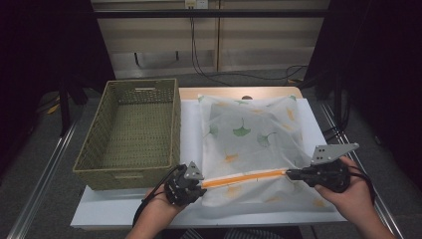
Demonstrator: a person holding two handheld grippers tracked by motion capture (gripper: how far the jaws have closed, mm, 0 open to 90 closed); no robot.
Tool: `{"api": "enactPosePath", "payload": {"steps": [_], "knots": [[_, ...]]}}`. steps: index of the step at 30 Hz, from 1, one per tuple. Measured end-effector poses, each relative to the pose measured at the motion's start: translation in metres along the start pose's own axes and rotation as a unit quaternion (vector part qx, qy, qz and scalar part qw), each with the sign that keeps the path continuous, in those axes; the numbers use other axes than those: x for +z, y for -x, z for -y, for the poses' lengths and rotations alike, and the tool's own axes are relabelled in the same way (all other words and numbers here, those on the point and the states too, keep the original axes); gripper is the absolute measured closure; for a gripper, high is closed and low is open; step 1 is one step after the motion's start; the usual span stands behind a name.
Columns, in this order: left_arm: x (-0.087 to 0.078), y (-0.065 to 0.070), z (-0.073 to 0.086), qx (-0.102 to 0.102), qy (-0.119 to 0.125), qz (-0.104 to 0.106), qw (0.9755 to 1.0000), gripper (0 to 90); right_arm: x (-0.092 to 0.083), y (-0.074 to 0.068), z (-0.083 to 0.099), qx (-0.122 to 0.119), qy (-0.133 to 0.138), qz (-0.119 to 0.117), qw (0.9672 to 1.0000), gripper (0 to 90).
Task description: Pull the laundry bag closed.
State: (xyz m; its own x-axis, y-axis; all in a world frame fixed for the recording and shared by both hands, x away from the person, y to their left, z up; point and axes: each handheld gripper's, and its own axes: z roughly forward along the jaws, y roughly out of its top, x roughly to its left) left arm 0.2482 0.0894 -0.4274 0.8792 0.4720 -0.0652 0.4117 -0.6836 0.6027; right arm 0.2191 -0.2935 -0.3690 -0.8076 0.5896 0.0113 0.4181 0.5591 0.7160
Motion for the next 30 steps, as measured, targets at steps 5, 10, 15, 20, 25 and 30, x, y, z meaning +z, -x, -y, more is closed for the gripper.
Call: {"api": "enactPosePath", "payload": {"steps": [5,10,15,20,25,30], "knots": [[-0.002,-0.004,0.001,0.017,-0.008,-0.001,0.9998,88.1,-0.004,0.002,0.006,0.007,0.002,0.002,1.0000,90.0],[-0.002,-0.004,0.001,0.021,-0.013,0.002,0.9997,88.1,-0.007,0.006,0.010,0.013,0.000,0.008,0.9999,90.0],[-0.003,-0.004,0.000,0.021,-0.016,0.001,0.9996,88.1,-0.010,0.008,0.015,0.020,0.000,0.013,0.9997,90.0],[-0.002,-0.004,0.001,0.022,-0.014,0.006,0.9996,88.1,-0.013,0.010,0.019,0.026,-0.003,0.019,0.9995,90.0],[-0.003,-0.005,0.002,0.020,-0.022,0.002,0.9996,88.1,-0.017,0.014,0.025,0.034,-0.003,0.025,0.9991,90.0],[-0.002,-0.005,0.002,0.019,-0.016,0.009,0.9997,88.0,-0.021,0.017,0.031,0.043,-0.005,0.031,0.9986,90.0]]}}
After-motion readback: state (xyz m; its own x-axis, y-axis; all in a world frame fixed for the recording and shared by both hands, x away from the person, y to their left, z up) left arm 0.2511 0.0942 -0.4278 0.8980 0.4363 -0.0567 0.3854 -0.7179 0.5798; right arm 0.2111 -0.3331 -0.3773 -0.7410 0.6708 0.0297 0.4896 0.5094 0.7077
